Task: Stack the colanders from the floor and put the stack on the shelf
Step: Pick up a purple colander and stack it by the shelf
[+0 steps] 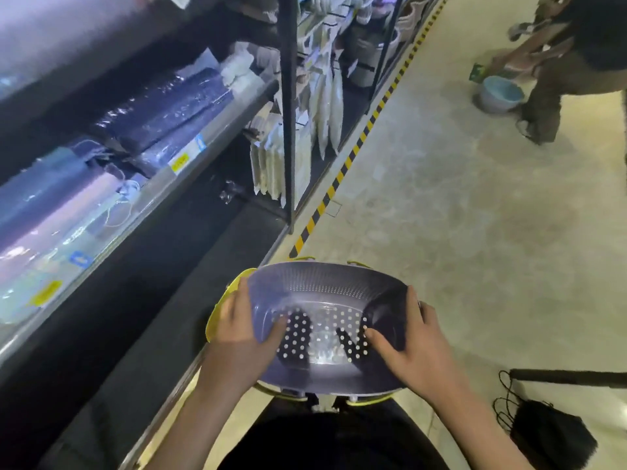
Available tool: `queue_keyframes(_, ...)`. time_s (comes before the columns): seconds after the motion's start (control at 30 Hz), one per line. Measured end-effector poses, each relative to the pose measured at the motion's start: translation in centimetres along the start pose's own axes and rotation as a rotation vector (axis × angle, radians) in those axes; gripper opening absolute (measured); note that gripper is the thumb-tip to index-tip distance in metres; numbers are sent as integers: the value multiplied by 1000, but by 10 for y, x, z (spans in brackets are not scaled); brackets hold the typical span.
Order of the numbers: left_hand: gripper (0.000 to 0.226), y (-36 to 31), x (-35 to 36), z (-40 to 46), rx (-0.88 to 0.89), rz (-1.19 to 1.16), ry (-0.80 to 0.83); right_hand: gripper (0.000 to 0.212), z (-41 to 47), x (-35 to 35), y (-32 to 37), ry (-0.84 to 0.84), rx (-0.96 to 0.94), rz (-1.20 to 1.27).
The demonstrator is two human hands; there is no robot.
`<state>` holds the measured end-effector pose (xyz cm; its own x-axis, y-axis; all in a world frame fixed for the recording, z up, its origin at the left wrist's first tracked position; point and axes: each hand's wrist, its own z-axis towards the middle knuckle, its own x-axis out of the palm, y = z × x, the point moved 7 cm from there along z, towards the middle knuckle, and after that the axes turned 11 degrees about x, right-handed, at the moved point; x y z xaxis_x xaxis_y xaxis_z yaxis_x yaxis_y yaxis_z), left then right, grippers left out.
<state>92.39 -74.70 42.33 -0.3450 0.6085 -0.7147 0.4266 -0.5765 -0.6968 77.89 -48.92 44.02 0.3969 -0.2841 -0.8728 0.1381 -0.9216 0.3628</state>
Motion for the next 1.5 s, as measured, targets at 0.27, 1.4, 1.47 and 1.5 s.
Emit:
queue_keyframes(0.27, 102, 51, -1, 2, -370, -40, -302, 102, 118, 30, 89, 160, -368, -109)
queue_keyframes(1.4, 108, 421, 268, 31, -947, 139, -557, 100, 345, 527, 166, 338, -1146, -455)
queue_keyframes(1.47, 109, 420, 266, 31, -938, 124, -525, 102, 343, 527, 170, 335, -1145, -526)
queue_keyframes(1.5, 109, 418, 265, 30, -940, 108, -495, 105, 343, 527, 170, 359, -1123, -558)
